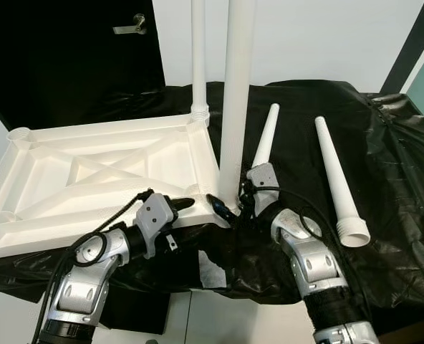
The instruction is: Building children table
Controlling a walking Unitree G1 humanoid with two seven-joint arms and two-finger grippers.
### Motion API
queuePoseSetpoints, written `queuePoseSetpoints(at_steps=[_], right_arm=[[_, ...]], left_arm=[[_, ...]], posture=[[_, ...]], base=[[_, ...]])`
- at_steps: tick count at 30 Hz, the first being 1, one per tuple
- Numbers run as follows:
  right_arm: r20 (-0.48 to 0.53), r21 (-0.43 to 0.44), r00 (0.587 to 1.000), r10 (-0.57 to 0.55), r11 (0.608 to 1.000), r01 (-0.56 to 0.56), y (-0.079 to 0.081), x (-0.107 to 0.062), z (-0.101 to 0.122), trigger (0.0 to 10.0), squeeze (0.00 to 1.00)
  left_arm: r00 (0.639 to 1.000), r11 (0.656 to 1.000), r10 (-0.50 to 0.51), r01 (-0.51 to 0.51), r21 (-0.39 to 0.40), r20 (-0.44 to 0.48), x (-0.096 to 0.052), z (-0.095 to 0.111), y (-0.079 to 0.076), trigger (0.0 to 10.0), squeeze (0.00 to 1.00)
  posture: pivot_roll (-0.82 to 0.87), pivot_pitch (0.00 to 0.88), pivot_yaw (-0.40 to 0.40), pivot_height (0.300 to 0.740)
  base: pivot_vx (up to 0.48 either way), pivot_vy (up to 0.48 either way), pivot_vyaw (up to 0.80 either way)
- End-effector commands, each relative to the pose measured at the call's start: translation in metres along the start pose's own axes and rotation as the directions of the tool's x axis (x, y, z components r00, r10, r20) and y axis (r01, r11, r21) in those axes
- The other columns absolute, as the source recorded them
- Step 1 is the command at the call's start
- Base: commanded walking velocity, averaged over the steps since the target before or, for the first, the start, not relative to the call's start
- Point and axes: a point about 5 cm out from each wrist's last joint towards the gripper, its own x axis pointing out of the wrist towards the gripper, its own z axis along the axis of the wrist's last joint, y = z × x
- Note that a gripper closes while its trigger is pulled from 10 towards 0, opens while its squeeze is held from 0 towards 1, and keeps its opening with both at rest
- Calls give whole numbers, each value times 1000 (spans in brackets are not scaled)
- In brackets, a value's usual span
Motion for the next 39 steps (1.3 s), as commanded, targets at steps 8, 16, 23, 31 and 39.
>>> queuePoseSetpoints(at_steps=[8, 16, 23, 31, 39], right_arm=[[-22, -24, 999, 41, 999, -41, -1, 3, -5, 0, 0], [-24, 16, 1000, 20, 1000, -19, 1, 0, -13, 0, 0], [-26, 28, 1000, -3, 1000, 4, 1, -2, -17, 10000, 0], [-69, 64, 971, -227, 971, 231, -1, -7, -23, 10000, 0], [-119, 100, 877, -465, 874, 476, 3, -7, -27, 10000, 0]], left_arm=[[987, 987, 160, -160, 1, -20, -3, -3, 5, 10000, 0], [986, 986, 168, -168, -1, -25, -3, -6, 6, 10000, 0], [987, 987, 158, -158, 7, -25, -3, -5, 8, 10000, 0], [987, 988, 154, -154, 9, -33, -3, -7, 8, 10000, 0], [989, 989, 146, -146, -1, -16, 3, -4, 5, 10000, 0]], posture=[[1, 0, -7, 740], [-4, 0, -2, 740], [-17, 0, 11, 740], [-25, 0, 14, 740], [-45, 0, 15, 740]], base=[[0, 0, 0], [0, 0, 0], [0, 0, 0], [0, 0, 0], [0, 0, 0]])
